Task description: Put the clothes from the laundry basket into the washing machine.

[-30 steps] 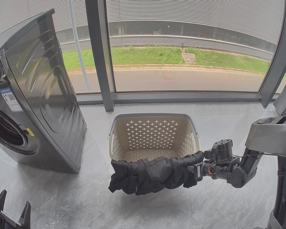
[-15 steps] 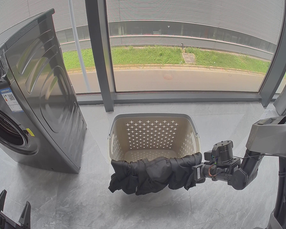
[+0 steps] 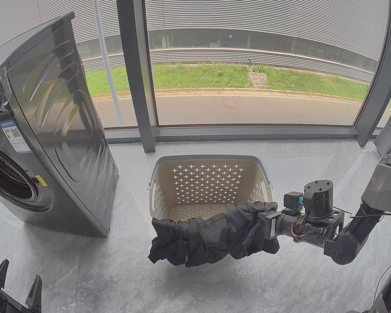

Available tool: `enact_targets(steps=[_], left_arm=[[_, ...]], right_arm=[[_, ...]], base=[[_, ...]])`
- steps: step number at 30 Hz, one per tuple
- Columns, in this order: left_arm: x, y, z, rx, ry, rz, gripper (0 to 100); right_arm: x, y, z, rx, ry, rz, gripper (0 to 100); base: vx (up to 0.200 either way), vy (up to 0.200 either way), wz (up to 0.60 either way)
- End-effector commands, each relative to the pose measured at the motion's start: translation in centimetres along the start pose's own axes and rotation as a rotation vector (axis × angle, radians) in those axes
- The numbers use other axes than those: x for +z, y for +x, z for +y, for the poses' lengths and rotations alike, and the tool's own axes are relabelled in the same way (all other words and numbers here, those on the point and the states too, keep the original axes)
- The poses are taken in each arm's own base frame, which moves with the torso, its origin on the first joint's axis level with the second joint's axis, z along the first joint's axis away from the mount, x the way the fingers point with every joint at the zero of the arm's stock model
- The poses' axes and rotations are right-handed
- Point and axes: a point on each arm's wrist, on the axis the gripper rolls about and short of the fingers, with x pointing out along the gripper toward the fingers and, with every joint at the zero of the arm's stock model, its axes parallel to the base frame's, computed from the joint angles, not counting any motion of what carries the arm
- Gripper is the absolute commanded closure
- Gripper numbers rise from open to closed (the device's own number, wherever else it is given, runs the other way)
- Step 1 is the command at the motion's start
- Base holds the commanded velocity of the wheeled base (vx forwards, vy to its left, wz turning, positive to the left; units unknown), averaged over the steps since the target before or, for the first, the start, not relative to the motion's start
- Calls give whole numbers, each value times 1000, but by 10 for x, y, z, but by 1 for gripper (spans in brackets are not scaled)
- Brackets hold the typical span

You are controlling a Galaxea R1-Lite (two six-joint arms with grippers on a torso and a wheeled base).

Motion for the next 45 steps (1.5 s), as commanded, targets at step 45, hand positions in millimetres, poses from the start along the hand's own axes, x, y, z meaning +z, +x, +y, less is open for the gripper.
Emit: enact_targets(steps=[45], left_arm=[[-5, 0, 0, 5, 7, -2, 0]], right_arm=[[93, -165, 25, 104, -5, -589, 100]], base=[[-40, 22, 0]])
